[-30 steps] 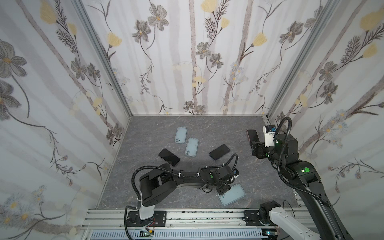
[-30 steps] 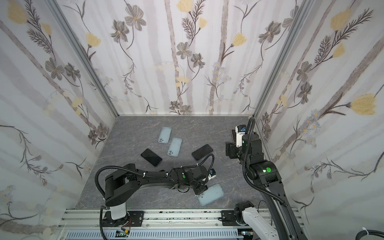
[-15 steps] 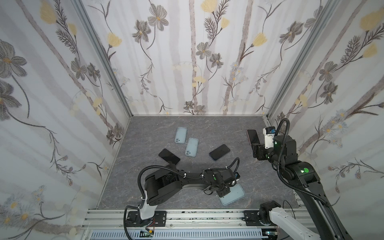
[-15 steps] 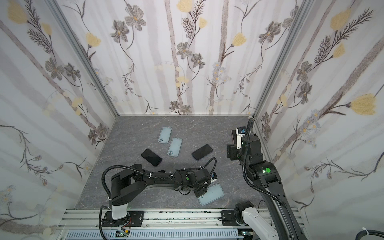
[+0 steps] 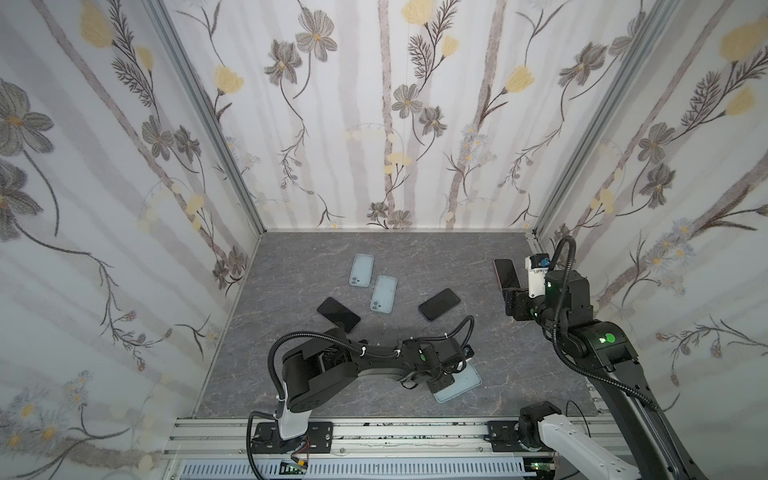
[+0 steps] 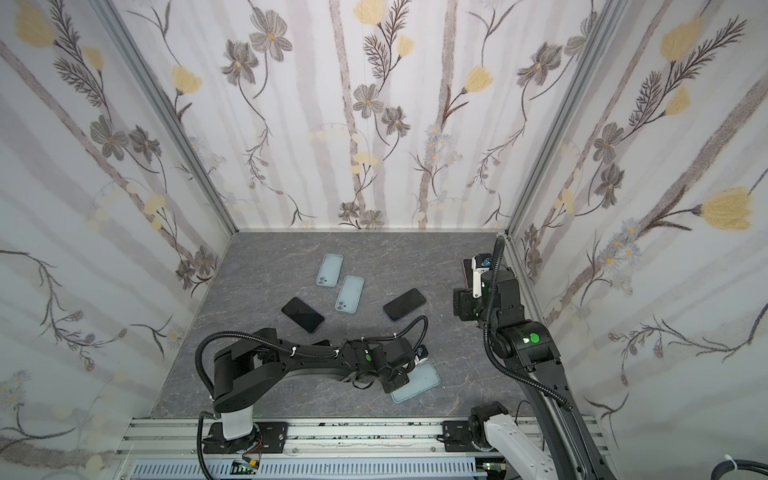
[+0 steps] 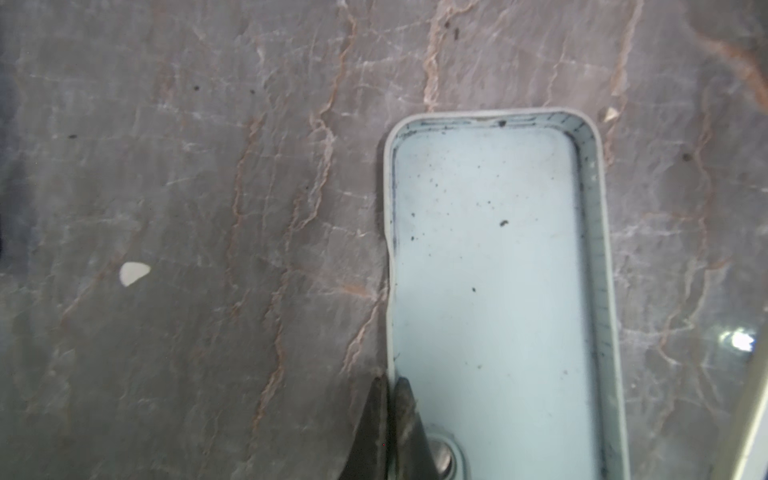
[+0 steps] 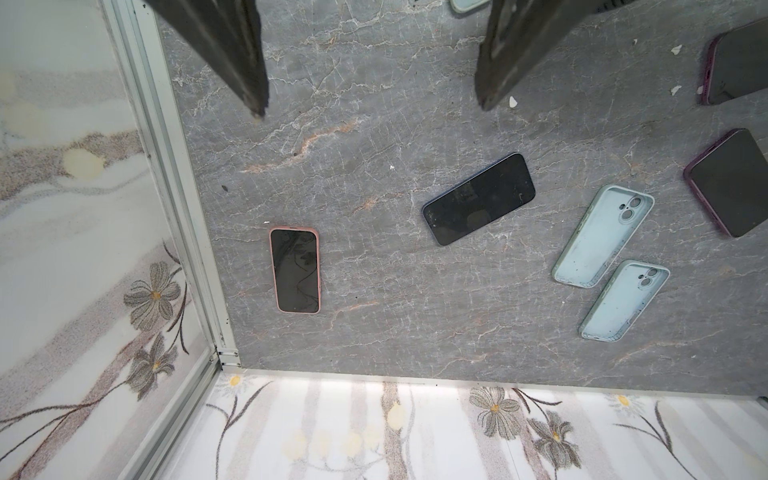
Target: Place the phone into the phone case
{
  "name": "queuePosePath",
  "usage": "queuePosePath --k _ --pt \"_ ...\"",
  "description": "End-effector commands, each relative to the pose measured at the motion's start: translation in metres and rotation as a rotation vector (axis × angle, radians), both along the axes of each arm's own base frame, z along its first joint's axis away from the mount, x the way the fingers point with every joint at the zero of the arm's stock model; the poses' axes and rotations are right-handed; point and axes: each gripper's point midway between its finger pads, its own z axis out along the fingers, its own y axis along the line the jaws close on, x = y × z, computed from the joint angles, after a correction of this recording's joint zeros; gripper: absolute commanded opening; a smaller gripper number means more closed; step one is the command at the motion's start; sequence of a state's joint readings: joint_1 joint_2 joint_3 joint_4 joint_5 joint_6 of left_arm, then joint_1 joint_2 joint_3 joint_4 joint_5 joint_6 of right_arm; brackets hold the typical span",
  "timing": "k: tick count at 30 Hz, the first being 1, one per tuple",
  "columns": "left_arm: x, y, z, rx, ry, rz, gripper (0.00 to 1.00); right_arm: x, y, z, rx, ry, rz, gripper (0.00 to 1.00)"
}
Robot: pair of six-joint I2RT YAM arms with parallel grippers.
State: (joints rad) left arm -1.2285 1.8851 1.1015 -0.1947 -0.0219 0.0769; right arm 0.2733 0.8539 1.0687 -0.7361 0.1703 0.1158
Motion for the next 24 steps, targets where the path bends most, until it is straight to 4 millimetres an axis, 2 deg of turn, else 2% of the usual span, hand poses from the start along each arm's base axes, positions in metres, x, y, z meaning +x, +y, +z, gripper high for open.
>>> queuePosePath --k 1,9,15,19,24 --pt "0.008 0.029 -0.007 0.079 -0.021 -0.011 0.02 0.002 0.001 0.004 0.021 -0.011 -0.008 0.77" --pt "0.029 0.070 0.001 0.083 -0.009 -0.100 0.03 0.003 0.004 -0.001 0.027 -0.001 0.001 0.77" --pt "0.052 0.094 0.005 0.099 -0.020 -0.129 0.06 0.006 0.007 -0.006 0.029 0.013 0.016 0.77" --pt "0.074 0.102 0.009 0.098 -0.025 -0.080 0.07 0.008 0.008 -0.008 0.020 0.020 0.022 0.77" --pt "0.087 0.101 0.012 0.073 -0.035 -0.062 0.09 0.009 0.009 -0.013 0.012 0.026 0.031 0.78"
